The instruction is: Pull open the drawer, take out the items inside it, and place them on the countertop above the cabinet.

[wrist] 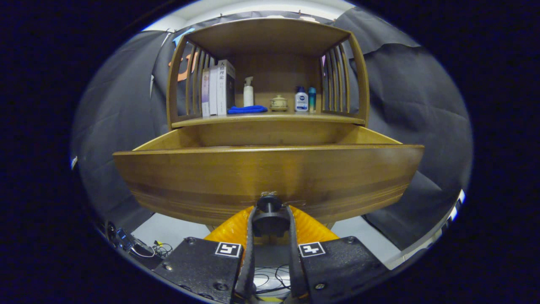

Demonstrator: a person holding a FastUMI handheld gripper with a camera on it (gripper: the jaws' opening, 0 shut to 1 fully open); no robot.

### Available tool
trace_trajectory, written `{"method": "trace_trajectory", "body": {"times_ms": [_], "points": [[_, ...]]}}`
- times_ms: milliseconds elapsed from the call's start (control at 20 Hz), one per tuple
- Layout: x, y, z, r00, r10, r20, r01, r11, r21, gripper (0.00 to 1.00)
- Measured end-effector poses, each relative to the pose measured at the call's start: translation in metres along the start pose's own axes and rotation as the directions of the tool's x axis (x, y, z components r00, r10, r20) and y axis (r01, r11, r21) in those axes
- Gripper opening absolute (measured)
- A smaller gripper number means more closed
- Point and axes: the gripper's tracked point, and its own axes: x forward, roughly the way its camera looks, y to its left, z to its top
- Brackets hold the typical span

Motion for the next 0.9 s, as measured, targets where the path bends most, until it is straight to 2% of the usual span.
{"method": "trace_trajectory", "body": {"times_ms": [300,450,500,700,800,900], "points": [[-0.004,0.001,-0.003,0.999,0.008,-0.041,-0.010,0.999,-0.037,0.37],[-0.014,0.001,0.010,0.998,0.035,-0.046,-0.038,0.996,-0.076,0.48],[-0.019,0.002,0.020,0.998,0.048,-0.036,-0.051,0.994,-0.094,0.52],[-0.046,0.012,0.049,0.992,0.122,-0.036,-0.125,0.986,-0.109,0.92],[-0.058,0.017,0.063,0.987,0.155,-0.038,-0.158,0.983,-0.089,0.99],[-0.067,0.021,0.080,0.983,0.182,-0.035,-0.184,0.980,-0.076,0.99]]}}
